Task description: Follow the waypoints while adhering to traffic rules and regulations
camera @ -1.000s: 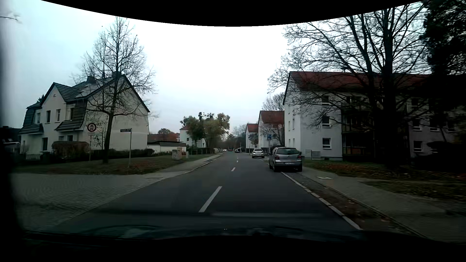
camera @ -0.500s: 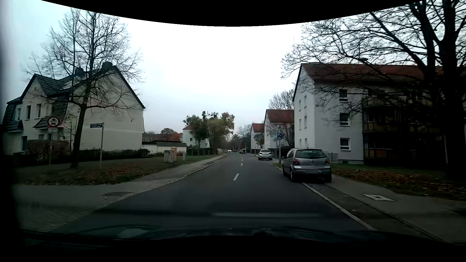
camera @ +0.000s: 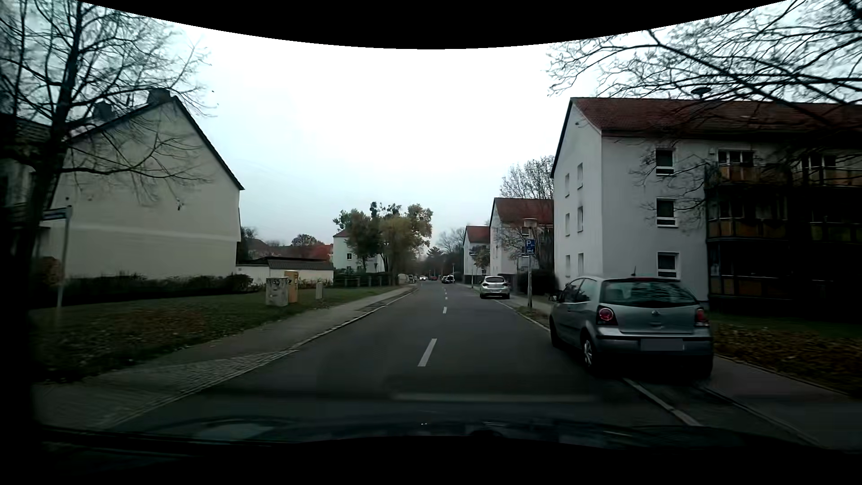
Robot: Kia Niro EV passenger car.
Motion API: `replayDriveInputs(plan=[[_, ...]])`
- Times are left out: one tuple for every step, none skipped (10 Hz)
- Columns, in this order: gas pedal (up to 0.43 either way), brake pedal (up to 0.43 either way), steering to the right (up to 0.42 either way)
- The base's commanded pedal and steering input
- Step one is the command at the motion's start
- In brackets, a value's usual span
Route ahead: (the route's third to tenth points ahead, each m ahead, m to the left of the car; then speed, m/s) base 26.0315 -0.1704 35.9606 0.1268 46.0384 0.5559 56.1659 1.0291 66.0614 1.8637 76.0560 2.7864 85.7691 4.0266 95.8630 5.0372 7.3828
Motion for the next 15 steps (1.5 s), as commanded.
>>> replayDriveInputs(plan=[[0.169,0.000,0.013],[0.169,0.000,0.011],[0.169,0.000,0.010],[0.169,0.000,0.009],[0.169,0.000,0.006],[0.169,0.000,0.005],[0.169,0.000,0.004],[0.169,0.000,0.003],[0.169,0.000,0.003],[0.169,0.000,0.001],[0.169,0.000,0.000],[0.169,0.000,-0.002],[0.169,0.000,-0.005],[0.157,0.000,-0.007],[0.157,0.000,-0.008]])
